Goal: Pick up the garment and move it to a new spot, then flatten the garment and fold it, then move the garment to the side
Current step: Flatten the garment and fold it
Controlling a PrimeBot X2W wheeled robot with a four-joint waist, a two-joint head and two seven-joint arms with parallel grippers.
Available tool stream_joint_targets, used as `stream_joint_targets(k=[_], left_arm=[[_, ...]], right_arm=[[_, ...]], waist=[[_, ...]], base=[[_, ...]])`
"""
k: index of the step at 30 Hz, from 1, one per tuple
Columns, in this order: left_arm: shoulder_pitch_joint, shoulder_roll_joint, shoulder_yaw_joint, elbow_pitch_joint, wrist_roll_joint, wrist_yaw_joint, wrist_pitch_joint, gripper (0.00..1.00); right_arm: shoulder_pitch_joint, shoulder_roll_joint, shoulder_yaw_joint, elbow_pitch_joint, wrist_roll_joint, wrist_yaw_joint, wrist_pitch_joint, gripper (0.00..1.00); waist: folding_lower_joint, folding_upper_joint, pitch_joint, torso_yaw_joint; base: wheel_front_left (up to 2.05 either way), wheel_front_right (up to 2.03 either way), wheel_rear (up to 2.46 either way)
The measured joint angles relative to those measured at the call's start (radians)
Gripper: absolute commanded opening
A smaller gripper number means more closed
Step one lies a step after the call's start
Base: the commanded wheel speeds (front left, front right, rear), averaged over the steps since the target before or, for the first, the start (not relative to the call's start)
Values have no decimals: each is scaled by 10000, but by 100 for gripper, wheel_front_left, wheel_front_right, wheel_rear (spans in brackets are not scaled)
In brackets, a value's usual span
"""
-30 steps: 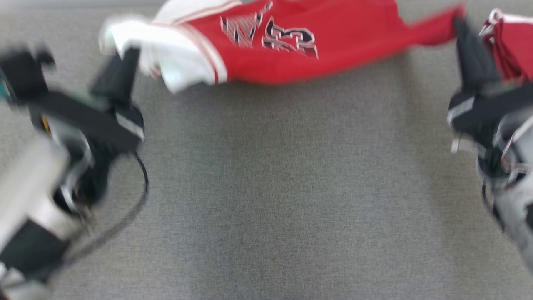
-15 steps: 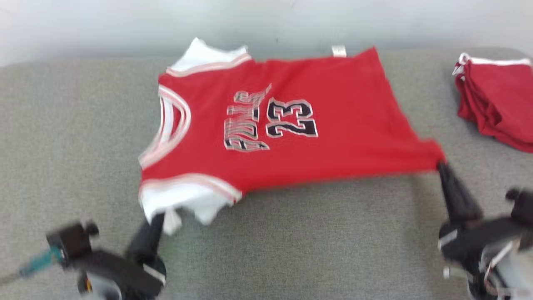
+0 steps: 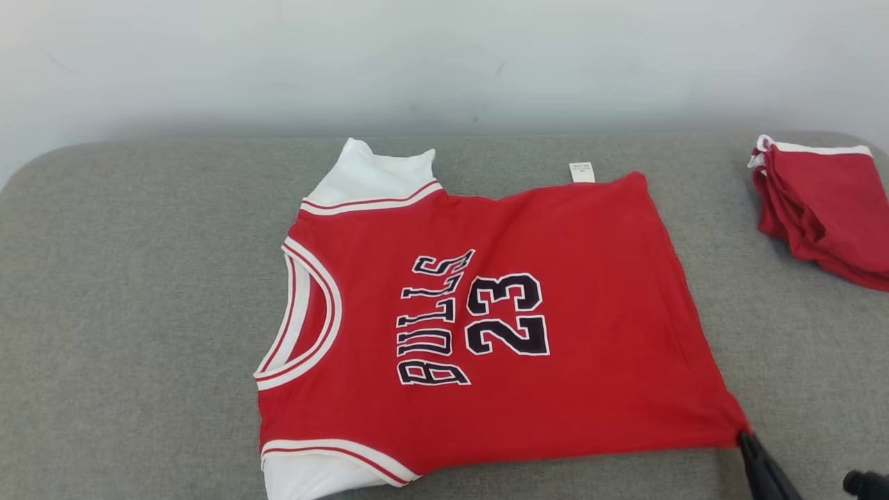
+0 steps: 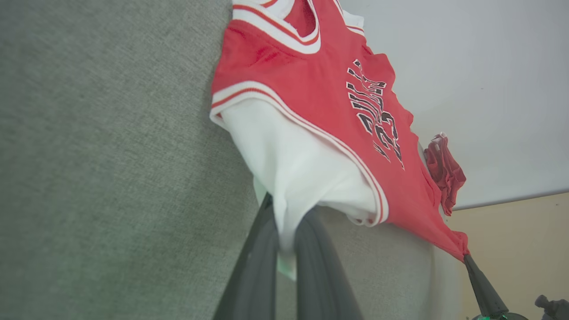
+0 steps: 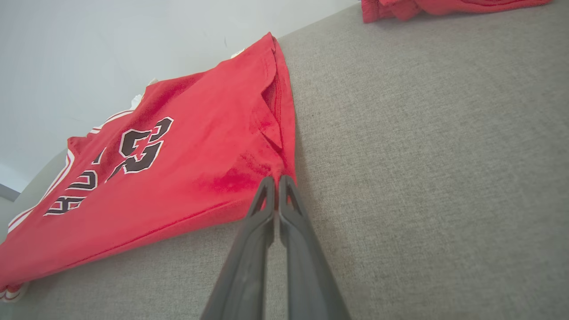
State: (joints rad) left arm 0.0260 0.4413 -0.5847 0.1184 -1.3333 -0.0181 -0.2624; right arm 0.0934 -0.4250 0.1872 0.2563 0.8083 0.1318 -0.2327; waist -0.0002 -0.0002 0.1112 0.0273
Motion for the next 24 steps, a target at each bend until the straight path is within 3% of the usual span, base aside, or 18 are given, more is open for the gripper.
stream_joint_targets(k=[6,15,24], left_arm=[[210,-19,107,86,155,-81,0,0],[33,111,117,171,740,6,0,0],[-1703,454,-61,303,1722,75,495,0]], right_arm=[[822,245,-148,-334,-86,0,311,0],[792,554,-309,-763,-314,-2,840,0],[-276,677,-562,-1580,-523,0,1561,0]], waist=[[1,1,-107,179],[2,2,-90,18],[3,2,131,-41]], base=[[0,0,0],[0,0,0],[0,0,0]])
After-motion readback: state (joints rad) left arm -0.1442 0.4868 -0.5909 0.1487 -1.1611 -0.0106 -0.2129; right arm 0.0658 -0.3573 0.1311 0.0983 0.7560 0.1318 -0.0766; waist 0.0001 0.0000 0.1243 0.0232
